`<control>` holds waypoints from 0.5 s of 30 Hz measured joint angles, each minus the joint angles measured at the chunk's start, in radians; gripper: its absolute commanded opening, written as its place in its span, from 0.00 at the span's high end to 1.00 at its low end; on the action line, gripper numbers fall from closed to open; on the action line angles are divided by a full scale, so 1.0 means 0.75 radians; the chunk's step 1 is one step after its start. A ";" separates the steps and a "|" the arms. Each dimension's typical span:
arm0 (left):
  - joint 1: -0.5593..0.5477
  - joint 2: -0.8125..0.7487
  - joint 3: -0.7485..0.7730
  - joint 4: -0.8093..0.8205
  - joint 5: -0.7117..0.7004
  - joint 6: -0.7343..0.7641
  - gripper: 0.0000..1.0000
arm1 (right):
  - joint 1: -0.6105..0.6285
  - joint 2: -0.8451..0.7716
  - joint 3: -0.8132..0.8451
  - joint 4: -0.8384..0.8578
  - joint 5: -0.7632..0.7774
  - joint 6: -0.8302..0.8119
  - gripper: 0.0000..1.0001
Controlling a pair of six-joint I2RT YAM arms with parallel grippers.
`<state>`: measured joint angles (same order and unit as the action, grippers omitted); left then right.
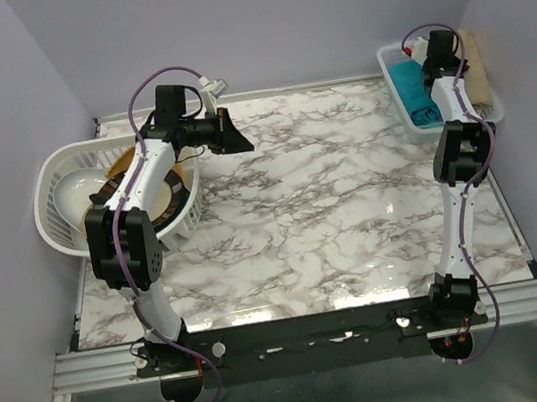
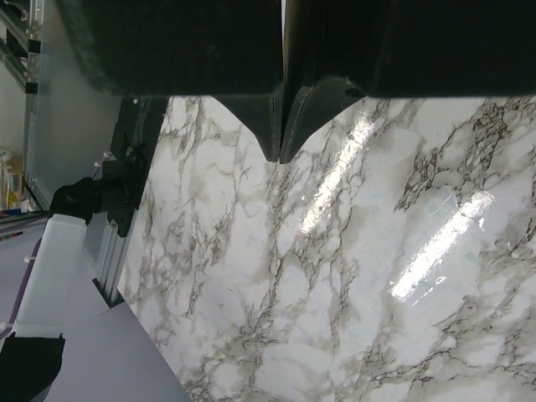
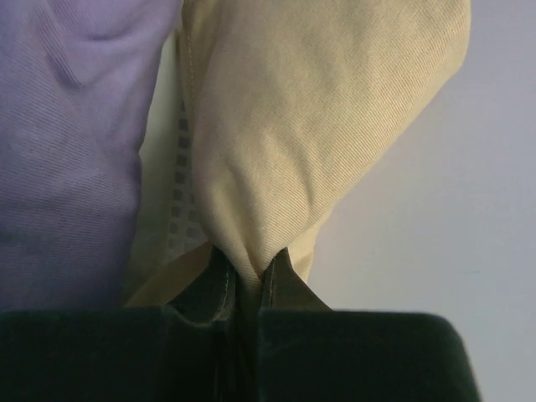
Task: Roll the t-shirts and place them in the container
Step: Place the T-shirt in the bin.
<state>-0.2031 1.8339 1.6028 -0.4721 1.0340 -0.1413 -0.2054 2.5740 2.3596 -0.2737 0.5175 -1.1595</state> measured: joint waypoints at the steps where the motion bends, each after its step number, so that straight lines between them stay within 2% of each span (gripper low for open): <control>1: 0.000 0.000 -0.001 0.000 0.000 0.000 0.89 | -0.004 0.007 0.000 0.002 0.007 -0.002 1.00; 4: 0.000 0.000 -0.001 -0.001 0.000 0.002 0.89 | -0.008 0.024 0.002 0.025 0.031 -0.003 0.99; 5: 0.000 0.000 -0.001 -0.001 0.000 0.003 0.89 | -0.008 0.027 0.002 0.033 0.038 -0.005 0.93; 8: 0.000 0.000 -0.001 -0.001 -0.001 0.003 0.89 | -0.004 0.039 0.002 0.067 0.070 -0.010 0.60; 10: 0.000 0.000 -0.001 -0.002 0.000 0.003 0.89 | -0.003 0.041 0.005 0.062 0.079 0.016 0.51; 11: 0.000 0.000 -0.001 -0.002 0.000 0.003 0.88 | -0.003 0.040 0.005 0.057 0.080 0.034 0.42; 15: 0.000 0.000 -0.001 -0.004 -0.001 0.005 0.88 | -0.003 -0.030 -0.068 -0.025 0.046 0.175 0.31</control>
<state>-0.2031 1.8339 1.6020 -0.4747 1.0336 -0.1375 -0.2077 2.5519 2.3085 -0.2924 0.5522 -1.0283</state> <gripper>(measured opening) 0.115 0.601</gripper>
